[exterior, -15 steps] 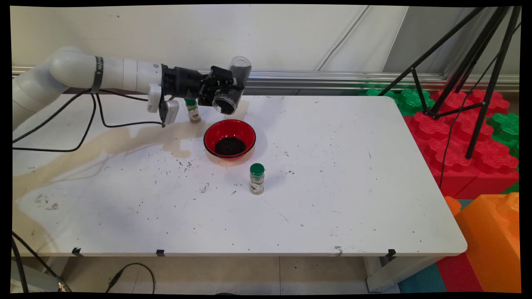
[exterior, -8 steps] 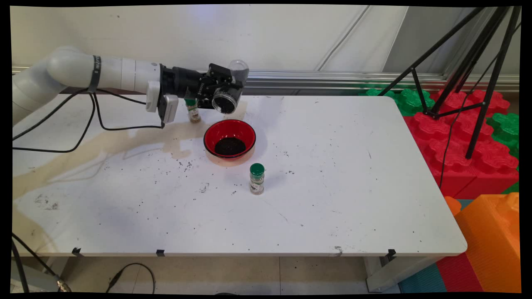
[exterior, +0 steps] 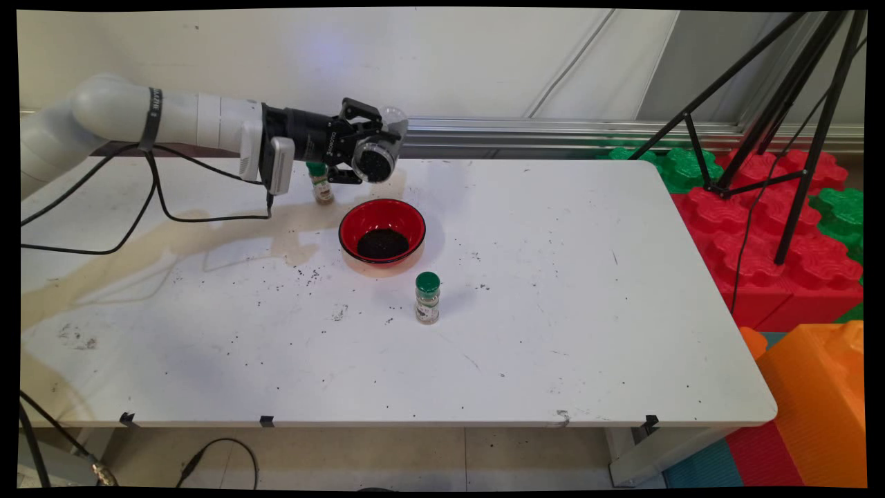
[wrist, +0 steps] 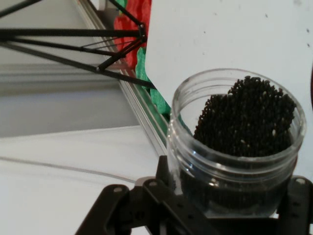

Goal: Pour the black seasoning powder in the red bowl

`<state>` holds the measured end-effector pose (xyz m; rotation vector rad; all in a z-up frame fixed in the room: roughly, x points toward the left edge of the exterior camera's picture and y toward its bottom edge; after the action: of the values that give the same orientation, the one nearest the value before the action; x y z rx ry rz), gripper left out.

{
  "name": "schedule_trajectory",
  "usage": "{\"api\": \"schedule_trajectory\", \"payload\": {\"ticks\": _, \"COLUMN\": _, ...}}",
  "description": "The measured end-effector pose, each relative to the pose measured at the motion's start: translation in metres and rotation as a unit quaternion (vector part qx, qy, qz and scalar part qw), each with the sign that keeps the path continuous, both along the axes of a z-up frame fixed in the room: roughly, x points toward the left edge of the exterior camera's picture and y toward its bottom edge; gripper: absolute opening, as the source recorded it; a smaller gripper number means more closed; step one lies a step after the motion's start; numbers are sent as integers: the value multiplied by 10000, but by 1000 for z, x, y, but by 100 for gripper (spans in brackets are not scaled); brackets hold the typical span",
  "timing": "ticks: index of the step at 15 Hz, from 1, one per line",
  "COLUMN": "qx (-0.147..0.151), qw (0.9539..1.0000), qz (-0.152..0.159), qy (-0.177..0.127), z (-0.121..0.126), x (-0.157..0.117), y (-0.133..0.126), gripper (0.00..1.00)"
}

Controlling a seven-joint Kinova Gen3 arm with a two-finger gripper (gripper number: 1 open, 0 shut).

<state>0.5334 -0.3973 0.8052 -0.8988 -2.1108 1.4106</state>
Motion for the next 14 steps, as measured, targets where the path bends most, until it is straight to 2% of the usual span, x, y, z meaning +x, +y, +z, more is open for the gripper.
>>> {"api": "schedule_trajectory", "payload": {"ticks": 3, "qx": 362, "qw": 9985, "qz": 168, "qy": 378, "z": 2, "x": 1, "y": 1, "gripper": 0}}
{"api": "schedule_trajectory", "payload": {"ticks": 6, "qx": 669, "qw": 9949, "qz": 300, "qy": 697, "z": 5, "x": 2, "y": 1, "gripper": 0}}
{"api": "schedule_trajectory", "payload": {"ticks": 9, "qx": 1077, "qw": 9871, "qz": 434, "qy": 1098, "z": 7, "x": 3, "y": 3, "gripper": 0}}
{"api": "schedule_trajectory", "payload": {"ticks": 14, "qx": 1528, "qw": 9748, "qz": 566, "qy": 1521, "z": 10, "x": 4, "y": 5, "gripper": 0}}
